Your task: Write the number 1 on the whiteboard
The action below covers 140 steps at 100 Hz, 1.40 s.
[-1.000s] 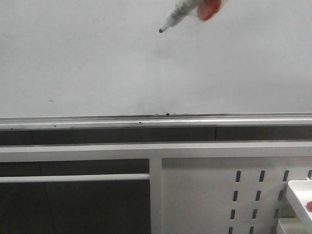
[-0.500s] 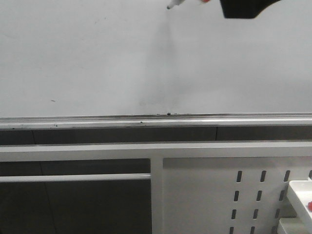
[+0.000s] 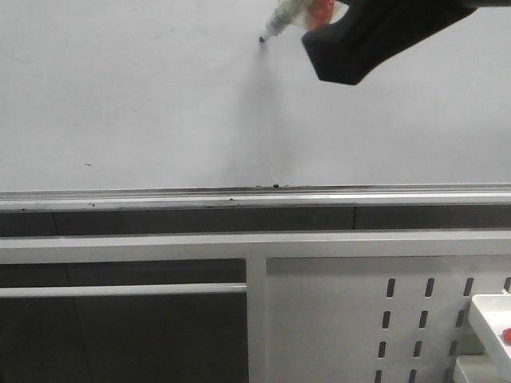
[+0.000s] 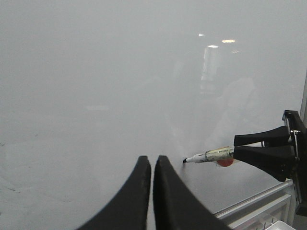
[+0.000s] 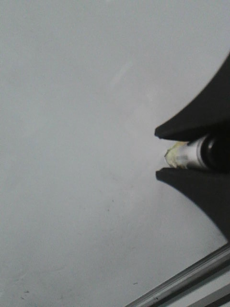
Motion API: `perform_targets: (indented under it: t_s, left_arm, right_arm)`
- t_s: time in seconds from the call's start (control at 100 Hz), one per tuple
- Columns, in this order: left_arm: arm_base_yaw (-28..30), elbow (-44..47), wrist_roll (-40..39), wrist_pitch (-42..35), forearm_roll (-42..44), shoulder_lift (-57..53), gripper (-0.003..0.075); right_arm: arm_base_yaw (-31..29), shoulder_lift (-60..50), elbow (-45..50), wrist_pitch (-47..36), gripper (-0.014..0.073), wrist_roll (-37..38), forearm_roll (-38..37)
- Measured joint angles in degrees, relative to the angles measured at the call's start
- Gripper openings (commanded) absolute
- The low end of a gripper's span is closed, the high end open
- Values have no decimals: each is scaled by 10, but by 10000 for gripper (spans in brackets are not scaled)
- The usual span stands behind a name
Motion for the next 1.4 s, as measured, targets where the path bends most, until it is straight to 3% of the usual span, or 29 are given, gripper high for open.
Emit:
perform_targets:
  t_s: [0.59, 0.86, 1.18, 1.31, 1.4]
  left_arm:
    - [0, 0, 0, 0, 0, 0, -20]
    - [0, 0, 0, 1, 0, 0, -20]
    - [0, 0, 0, 16, 0, 0, -20]
    - [0, 0, 0, 27, 0, 0, -20]
    - [0, 0, 0, 36, 0, 0, -19]
  right_arm:
    - [8, 31, 0, -31, -69, 4, 51]
    - [5, 111, 0, 43, -69, 11, 149]
    - [3, 120, -1, 37, -73, 28, 151]
    - [32, 100, -2, 47, -77, 28, 170]
    - [69, 57, -20, 113, -77, 28, 175]
